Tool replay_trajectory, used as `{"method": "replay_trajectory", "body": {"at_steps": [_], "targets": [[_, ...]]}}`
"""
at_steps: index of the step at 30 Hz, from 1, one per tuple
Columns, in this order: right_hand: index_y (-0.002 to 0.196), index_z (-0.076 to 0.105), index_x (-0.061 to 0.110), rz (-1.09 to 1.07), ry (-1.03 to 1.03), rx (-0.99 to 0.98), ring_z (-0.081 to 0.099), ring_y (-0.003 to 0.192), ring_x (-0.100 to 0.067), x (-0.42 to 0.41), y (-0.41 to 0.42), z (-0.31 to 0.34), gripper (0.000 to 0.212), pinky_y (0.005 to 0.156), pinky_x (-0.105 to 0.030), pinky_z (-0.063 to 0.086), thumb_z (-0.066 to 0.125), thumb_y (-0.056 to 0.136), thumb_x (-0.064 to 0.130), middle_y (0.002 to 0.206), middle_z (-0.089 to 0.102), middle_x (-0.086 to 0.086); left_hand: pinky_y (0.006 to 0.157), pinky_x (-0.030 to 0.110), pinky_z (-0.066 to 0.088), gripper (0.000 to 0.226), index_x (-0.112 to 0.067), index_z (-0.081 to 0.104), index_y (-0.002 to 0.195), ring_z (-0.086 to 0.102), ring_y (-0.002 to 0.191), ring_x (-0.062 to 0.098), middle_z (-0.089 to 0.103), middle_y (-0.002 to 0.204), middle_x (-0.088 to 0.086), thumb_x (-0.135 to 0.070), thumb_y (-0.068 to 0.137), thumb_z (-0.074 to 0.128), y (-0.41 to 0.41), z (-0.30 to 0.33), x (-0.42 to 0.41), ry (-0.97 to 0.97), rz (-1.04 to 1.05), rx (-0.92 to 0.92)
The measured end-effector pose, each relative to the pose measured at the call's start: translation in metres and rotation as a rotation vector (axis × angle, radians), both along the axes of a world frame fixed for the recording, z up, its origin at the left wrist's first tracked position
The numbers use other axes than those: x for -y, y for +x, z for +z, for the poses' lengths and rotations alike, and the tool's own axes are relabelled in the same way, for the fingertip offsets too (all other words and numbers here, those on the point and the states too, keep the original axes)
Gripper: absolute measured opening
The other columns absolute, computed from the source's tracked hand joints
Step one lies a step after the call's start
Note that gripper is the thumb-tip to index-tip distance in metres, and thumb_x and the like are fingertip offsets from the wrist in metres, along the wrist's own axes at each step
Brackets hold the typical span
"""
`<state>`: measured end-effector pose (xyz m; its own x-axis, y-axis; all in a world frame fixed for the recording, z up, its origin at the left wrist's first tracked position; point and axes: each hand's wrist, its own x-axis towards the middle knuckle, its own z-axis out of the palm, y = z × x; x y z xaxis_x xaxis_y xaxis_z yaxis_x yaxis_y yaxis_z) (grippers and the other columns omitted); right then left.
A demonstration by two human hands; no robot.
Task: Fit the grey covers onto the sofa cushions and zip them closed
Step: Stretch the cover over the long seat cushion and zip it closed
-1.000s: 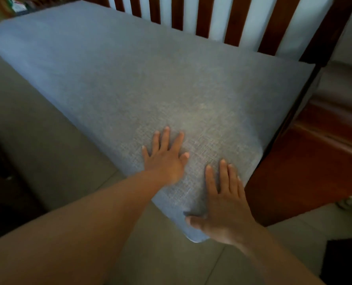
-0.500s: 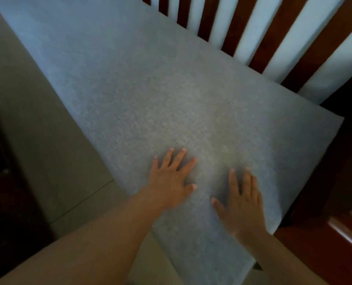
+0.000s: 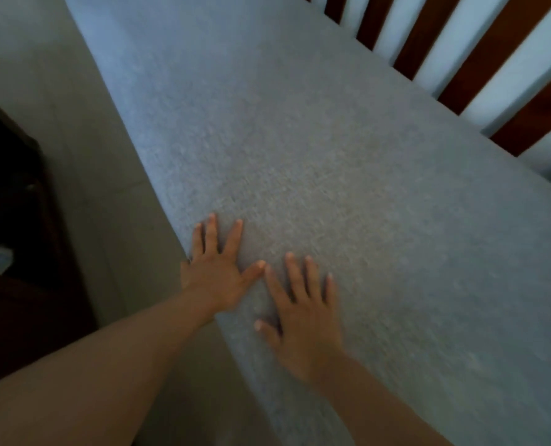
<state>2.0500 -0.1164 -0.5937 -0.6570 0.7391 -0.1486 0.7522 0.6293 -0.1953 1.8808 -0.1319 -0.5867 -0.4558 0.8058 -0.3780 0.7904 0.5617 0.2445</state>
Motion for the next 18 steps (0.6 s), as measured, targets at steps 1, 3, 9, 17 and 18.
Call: {"method": "replay_trajectory", "body": {"at_steps": [1,3,9,17,18], "targets": [[0.141,0.039,0.021,0.076,0.006,-0.026,0.031,0.136,-0.034,-0.003,-0.011,0.002,0.081,0.104,-0.054,0.017,0.04,0.071,0.062,0.147,0.041,-0.011,0.113,0.056,0.014,0.083,-0.041,-0.017,0.145,-0.023,0.142,0.027,-0.032,0.153,0.003,-0.072,0.085,0.03,-0.004,0.003,-0.006,-0.018,0.057,0.015],[0.137,0.045,0.016,0.055,-0.035,-0.074,0.031,0.134,-0.027,-0.018,-0.022,0.004,0.08,0.105,-0.048,0.019,0.042,0.069,0.058,0.144,0.045,-0.008,0.113,0.055,0.015,0.082,-0.034,-0.016,0.148,-0.018,0.143,0.031,-0.028,0.154,0.009,-0.066,0.089,0.032,-0.011,0.008,-0.019,-0.056,0.129,0.009],[0.151,-0.011,0.022,-0.356,-0.235,0.12,-0.021,0.143,-0.031,-0.113,-0.012,0.022,0.092,0.113,-0.055,-0.005,0.037,0.086,0.067,0.155,-0.025,-0.011,0.115,0.053,0.01,0.069,-0.038,-0.008,0.148,-0.016,0.144,0.028,-0.024,0.156,0.001,-0.056,0.095,0.033,-0.043,0.025,-0.075,-0.111,-0.082,-0.054],[0.137,-0.039,0.03,-0.241,-0.45,0.319,-0.042,0.129,-0.039,-0.171,-0.039,0.027,0.129,0.105,-0.065,-0.016,0.051,0.062,0.085,0.137,-0.052,-0.017,0.112,0.061,-0.001,0.083,-0.047,-0.024,0.14,-0.035,0.136,0.03,-0.042,0.147,0.001,-0.07,0.086,0.034,-0.061,0.023,-0.128,-0.301,-0.165,-0.013],[0.136,-0.041,0.029,-0.236,-0.468,0.336,-0.043,0.128,-0.04,-0.176,-0.045,0.028,0.133,0.105,-0.066,-0.015,0.054,0.06,0.084,0.135,-0.053,-0.019,0.112,0.061,-0.001,0.086,-0.047,-0.024,0.141,-0.035,0.136,0.03,-0.042,0.147,0.0,-0.072,0.084,0.037,-0.067,0.025,-0.132,-0.321,-0.185,-0.015]]}}
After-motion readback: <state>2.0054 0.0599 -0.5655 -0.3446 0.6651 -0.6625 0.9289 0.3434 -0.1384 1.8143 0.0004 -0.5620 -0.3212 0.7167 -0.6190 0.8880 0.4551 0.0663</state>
